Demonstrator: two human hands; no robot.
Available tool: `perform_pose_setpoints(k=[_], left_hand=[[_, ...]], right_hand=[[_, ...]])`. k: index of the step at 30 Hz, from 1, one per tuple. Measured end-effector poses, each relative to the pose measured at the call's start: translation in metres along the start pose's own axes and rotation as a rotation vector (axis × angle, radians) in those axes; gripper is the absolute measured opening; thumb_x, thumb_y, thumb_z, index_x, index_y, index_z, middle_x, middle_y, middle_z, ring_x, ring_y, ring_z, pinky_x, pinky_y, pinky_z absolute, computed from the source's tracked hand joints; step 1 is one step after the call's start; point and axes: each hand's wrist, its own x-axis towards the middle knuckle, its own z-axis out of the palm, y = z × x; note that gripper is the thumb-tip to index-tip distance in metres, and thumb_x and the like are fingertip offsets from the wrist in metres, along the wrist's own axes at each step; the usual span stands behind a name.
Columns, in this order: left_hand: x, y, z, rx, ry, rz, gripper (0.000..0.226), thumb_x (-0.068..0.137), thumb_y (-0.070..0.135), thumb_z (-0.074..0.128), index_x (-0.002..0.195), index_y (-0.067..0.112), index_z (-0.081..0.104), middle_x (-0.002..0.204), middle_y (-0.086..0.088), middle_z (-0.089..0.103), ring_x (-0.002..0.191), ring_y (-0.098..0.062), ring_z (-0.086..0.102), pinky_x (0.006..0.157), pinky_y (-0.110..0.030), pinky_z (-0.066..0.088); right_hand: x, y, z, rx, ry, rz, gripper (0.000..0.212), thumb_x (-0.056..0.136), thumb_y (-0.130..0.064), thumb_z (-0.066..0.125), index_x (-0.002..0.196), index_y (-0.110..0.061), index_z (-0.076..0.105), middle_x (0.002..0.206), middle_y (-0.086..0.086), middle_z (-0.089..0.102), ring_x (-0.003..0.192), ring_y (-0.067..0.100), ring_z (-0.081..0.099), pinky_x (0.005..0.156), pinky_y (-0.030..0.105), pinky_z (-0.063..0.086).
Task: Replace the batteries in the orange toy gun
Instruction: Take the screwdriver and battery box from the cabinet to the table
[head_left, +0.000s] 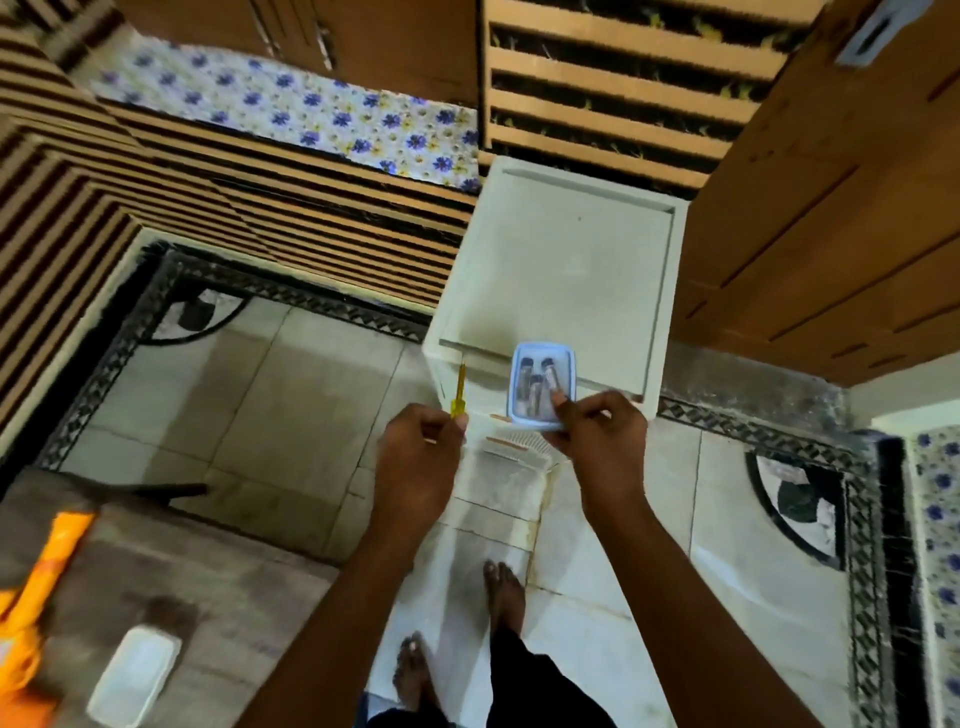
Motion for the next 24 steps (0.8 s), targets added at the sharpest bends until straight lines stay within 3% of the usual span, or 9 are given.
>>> perform_pose_setpoints(k=[3,8,14,19,24], left_hand=[[-0.039,-0.004,-0.032,-0.241,0.007,-0.078,0.014,0.096,0.013,0.070,0.083,0.013,0.065,0.067,-0.001,0.073,0.058,-0.021,0.070,0.058,-0.033,0.057],[-0.103,-0.015,-0.101,-0.448,0.071,-0.059,0.010,0.091,0.004,0.074,0.087,0.007,0.067,0.068,-0.007,0.074,0.064,-0.027,0.076,0.062,-0.037,0.064],[-0.182,-0.060,-0.184,-0.474,0.027,-0.067,0.015,0.090,-0.001,0.074,0.095,0.010,0.067,0.091,-0.017,0.075,0.077,-0.032,0.078,0.069,-0.037,0.064],[-0.243,-0.107,-0.235,-0.470,-0.012,-0.040,0.014,0.091,-0.001,0.074,0.093,0.011,0.068,0.087,-0.021,0.075,0.067,-0.021,0.075,0.060,-0.030,0.061],[-0.294,-0.141,-0.262,-0.504,0.024,-0.035,0.018,0.088,-0.005,0.074,0.091,0.012,0.068,0.086,-0.018,0.074,0.065,-0.021,0.073,0.061,-0.032,0.061]], right_hand=[[-0.051,-0.002,0.004,0.101,-0.048,0.018,0.031,0.091,-0.011,0.081,0.074,-0.007,0.055,0.085,0.017,0.075,0.092,0.031,0.079,0.077,0.046,0.066],[-0.143,0.002,0.012,0.145,-0.121,-0.049,0.027,0.092,-0.009,0.078,0.082,0.000,0.056,0.079,0.016,0.066,0.095,0.036,0.077,0.081,0.049,0.066],[-0.271,0.032,0.026,0.183,-0.144,-0.111,0.025,0.093,-0.006,0.077,0.083,-0.004,0.054,0.088,0.021,0.067,0.097,0.035,0.078,0.076,0.043,0.066],[-0.361,0.065,0.027,0.205,-0.152,-0.137,0.023,0.093,-0.003,0.075,0.086,-0.008,0.053,0.097,0.023,0.071,0.101,0.035,0.078,0.081,0.047,0.066],[-0.417,0.086,0.016,0.221,-0.186,-0.145,0.016,0.093,-0.003,0.076,0.097,-0.008,0.060,0.104,0.024,0.077,0.097,0.032,0.079,0.073,0.038,0.066]])
